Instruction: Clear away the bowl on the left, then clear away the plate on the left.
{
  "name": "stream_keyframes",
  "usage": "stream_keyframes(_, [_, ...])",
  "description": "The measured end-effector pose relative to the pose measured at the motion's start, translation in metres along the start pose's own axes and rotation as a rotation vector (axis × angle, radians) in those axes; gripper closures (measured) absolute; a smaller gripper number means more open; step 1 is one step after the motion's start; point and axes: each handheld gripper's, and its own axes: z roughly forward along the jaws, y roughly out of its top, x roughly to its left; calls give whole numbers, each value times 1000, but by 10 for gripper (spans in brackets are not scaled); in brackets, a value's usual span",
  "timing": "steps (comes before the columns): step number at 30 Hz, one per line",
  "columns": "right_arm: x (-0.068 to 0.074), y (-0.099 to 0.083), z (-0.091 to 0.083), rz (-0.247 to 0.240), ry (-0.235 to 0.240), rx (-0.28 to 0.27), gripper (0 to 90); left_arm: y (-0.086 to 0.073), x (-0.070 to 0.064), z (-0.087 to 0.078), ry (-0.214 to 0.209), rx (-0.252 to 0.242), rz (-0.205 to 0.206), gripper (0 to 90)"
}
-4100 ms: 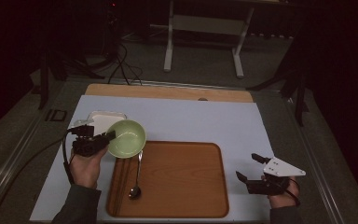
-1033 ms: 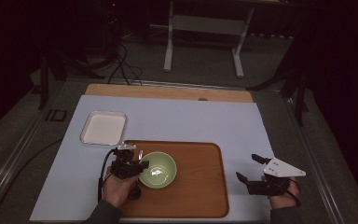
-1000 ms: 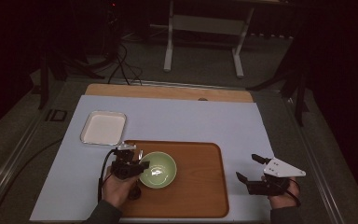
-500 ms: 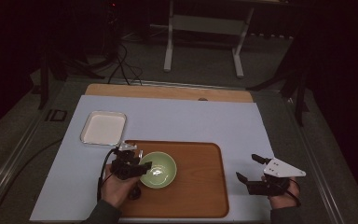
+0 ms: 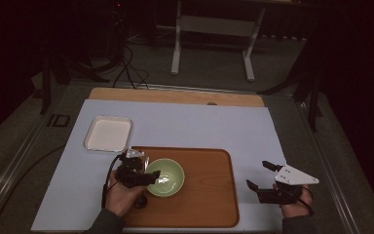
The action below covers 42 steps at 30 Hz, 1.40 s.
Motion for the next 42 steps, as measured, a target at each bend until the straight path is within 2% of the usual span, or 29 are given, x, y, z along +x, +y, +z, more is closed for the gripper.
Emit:
stream_keyframes(13, [-1,-1,0,0,-1,2,141,1,1,-2,-5,-26,-11,238])
stream_keyframes(15, [-1,0,0,0,0,0,141,1,1,-4,8,-43,-14,239])
stream_keyframes(22, [-1,0,0,-2,0,0,141,4,1,-13,-5,-82,-6,241])
stream_keyframes(25, [-1,0,0,1,-1,-1,141,5,1,-19,-16,-104,-4,283])
stream_keyframes(28, [-1,0,0,1,0,3,141,6,1,-24,-8,-121,-1,298])
stream_keyframes(42, [-1,0,0,-3,1,3,141,11,12,-38,12,-161,-24,331])
